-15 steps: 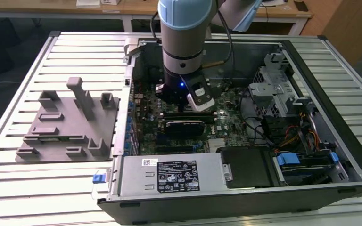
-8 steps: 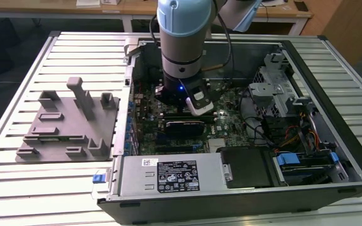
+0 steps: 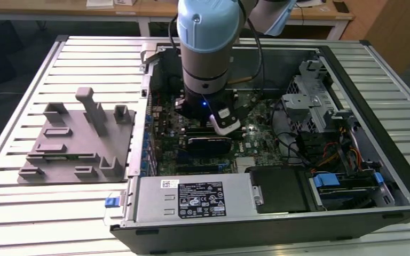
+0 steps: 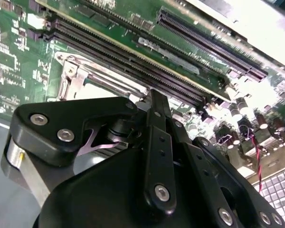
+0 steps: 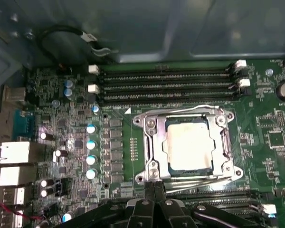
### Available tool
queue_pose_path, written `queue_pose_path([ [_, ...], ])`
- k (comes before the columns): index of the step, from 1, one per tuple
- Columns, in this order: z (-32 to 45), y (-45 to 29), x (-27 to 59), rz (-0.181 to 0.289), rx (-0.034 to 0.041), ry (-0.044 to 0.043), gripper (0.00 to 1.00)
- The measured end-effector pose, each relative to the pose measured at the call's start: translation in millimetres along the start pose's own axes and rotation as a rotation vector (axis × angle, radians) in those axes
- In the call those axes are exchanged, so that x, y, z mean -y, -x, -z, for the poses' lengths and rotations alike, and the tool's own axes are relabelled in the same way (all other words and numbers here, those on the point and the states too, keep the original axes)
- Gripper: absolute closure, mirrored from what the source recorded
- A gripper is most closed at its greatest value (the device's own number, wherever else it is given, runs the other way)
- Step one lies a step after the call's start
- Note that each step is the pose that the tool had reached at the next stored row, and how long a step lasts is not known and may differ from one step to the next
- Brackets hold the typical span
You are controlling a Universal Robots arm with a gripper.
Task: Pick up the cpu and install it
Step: 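Install the second cpu locking lever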
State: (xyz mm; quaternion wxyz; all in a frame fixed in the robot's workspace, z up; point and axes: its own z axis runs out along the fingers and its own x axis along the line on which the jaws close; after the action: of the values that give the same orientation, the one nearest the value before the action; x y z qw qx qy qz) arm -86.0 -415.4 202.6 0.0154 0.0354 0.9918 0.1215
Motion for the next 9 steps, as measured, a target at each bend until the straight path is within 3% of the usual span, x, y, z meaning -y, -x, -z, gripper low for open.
queue_pose_path([
  [4, 0.4, 0.0, 5.2, -0.002, -0.0035, 0.0524, 0.89],
  [5, 0.7, 0.2, 6.9, -0.002, -0.0040, 0.0606, 0.89],
  [6, 1.0, 0.3, 8.7, -0.003, -0.0043, 0.0661, 0.89],
  [9, 2.0, 0.6, 12.7, -0.003, -0.0045, 0.0682, 0.89],
])
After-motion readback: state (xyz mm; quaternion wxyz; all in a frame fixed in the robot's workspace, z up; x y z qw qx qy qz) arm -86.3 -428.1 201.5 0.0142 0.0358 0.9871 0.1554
